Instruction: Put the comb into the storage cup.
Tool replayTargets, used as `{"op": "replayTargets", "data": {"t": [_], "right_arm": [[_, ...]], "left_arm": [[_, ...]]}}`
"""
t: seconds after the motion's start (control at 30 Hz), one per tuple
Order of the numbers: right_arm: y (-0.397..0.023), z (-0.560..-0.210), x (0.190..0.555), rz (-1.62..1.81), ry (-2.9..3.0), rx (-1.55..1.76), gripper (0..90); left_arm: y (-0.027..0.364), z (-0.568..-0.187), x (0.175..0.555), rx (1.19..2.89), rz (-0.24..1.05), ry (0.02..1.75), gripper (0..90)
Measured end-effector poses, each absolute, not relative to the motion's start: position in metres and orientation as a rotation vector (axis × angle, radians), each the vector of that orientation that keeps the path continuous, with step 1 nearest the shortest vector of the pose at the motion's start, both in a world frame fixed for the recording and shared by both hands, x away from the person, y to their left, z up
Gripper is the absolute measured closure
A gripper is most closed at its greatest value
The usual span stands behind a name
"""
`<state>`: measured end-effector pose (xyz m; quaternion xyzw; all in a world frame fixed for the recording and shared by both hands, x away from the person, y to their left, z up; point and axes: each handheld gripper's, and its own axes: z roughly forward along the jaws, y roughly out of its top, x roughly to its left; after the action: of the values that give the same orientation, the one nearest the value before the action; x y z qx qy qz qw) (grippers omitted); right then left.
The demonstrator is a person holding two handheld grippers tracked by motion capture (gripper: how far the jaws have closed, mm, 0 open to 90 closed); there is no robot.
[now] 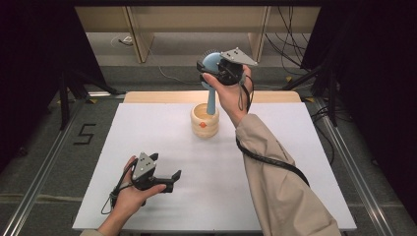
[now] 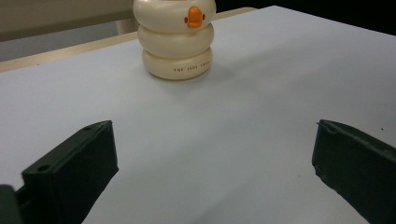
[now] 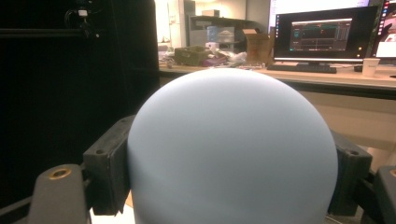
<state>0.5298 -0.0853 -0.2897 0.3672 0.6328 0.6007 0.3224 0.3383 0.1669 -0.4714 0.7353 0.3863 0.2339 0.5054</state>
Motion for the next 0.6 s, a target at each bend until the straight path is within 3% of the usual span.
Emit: {"op": "replayTargets", "data": {"t": [0.6], "right_arm": [[-0.0828,-0.2921,0.5345,1.574,1.662,0.969,21.4]], "left_arm": [[0.1664,-0.4722,0.3385,1.776,0.557,0.931,0.0]]}}
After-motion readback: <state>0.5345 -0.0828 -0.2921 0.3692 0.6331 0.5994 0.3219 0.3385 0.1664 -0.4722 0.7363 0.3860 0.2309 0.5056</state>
